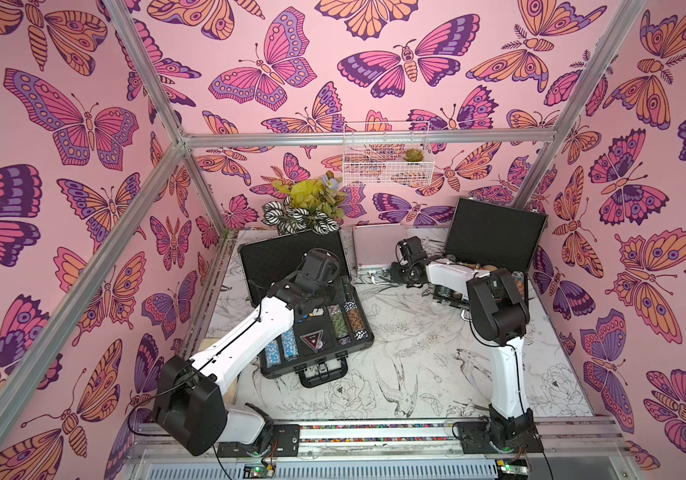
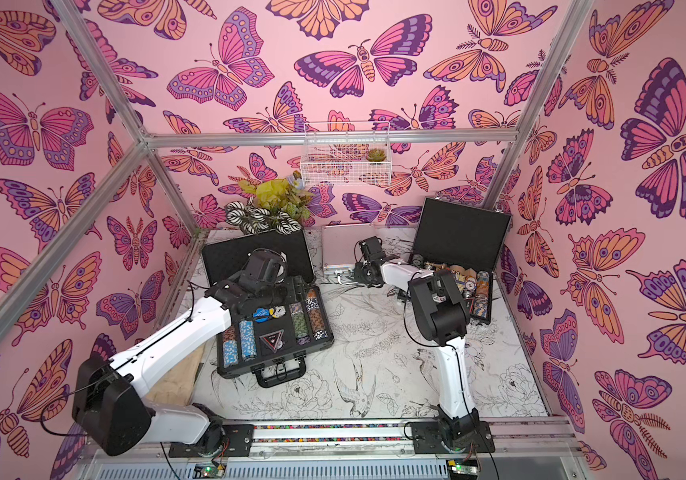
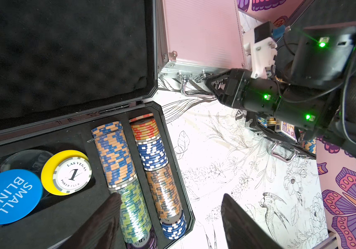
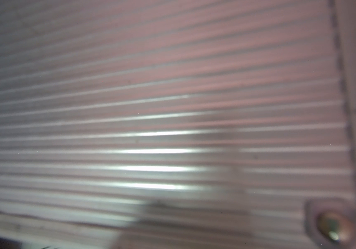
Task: Close the poker set cases
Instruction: Move the poker set case to the center of the board.
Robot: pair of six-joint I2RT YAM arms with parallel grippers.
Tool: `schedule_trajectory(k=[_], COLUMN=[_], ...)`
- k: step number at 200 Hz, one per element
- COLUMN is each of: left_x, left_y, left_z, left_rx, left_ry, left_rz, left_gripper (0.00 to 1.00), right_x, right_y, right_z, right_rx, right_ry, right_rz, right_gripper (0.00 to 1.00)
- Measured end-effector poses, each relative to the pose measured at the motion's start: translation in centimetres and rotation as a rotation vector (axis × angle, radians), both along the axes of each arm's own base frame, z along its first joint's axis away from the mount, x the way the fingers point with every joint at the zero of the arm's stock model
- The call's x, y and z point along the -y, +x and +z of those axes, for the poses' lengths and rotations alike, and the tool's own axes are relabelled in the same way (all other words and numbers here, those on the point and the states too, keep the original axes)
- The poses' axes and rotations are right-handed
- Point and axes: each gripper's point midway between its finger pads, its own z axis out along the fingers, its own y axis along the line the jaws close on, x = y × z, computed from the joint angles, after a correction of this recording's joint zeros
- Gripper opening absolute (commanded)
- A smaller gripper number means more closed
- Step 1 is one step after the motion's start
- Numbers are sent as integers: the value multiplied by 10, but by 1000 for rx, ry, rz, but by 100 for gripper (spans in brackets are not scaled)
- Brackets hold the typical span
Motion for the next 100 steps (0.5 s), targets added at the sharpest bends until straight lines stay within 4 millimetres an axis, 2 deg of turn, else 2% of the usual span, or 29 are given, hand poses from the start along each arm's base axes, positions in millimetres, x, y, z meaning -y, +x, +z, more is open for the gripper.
schedule_trajectory(k=[46, 100], left_x=[-1, -1], left_y=[0, 0], left_z=[0, 0], left_rx=[0, 1], left_ry=[0, 2], left_rz=[2, 0], left_gripper=[75, 75], right_x=[-12, -16], right_y=[15, 17], right_z=[2, 4], right_rx=[27, 21], right_ry=[49, 92], right_rz=[21, 35], right_gripper=[40, 46])
